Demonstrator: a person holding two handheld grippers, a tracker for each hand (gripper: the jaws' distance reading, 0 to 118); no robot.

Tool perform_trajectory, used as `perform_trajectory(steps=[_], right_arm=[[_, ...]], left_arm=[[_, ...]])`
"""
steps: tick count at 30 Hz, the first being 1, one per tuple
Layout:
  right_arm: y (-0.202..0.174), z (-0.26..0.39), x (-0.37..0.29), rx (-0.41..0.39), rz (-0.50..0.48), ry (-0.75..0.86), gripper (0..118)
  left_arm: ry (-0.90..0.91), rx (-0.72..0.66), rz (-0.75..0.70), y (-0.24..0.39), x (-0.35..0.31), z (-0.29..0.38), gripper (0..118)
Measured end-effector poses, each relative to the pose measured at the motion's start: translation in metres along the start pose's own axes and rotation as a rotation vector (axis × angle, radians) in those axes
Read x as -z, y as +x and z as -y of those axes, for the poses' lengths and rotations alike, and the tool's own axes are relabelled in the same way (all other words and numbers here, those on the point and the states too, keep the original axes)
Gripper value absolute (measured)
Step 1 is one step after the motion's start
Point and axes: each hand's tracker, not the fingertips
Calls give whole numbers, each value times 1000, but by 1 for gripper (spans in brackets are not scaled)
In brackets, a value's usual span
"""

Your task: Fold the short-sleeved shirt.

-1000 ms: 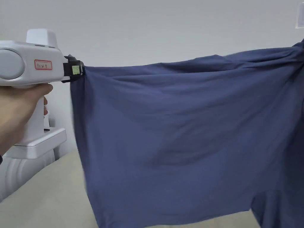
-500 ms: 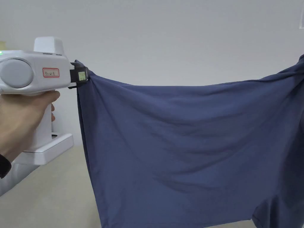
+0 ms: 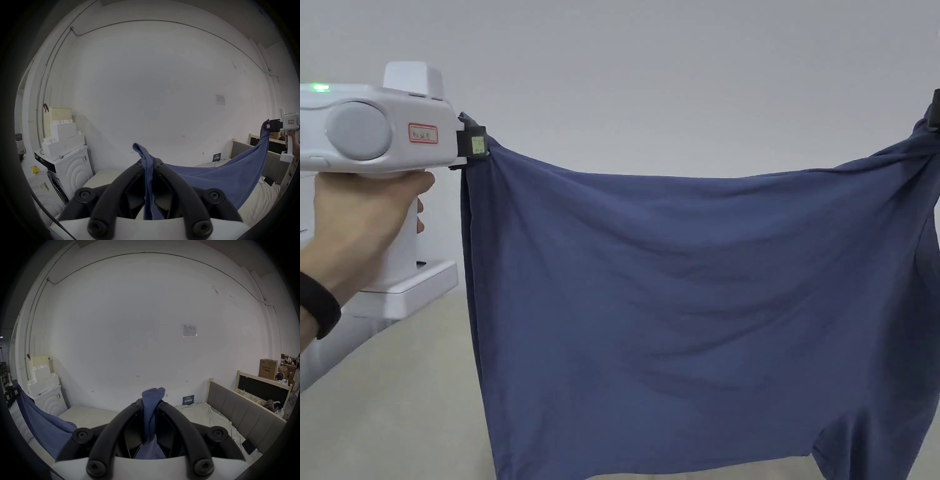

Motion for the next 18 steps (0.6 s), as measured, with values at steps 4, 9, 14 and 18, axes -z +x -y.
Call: perform_trajectory(steps=[4, 9, 14, 18], right_arm=[[-9, -4, 38, -71, 25, -21, 9], [-18, -11, 85, -93, 47, -30, 9], [-21, -10, 112, -67, 31, -33, 9], [-27, -5, 138, -103, 54, -40, 9]], left_arm=[[-21, -25, 6, -5, 39, -3, 8], [-44, -4, 7, -9, 87, -3, 8], [-44, -33, 19, -14, 120, 4, 8], [-79, -24, 14, -13, 149, 11, 8]])
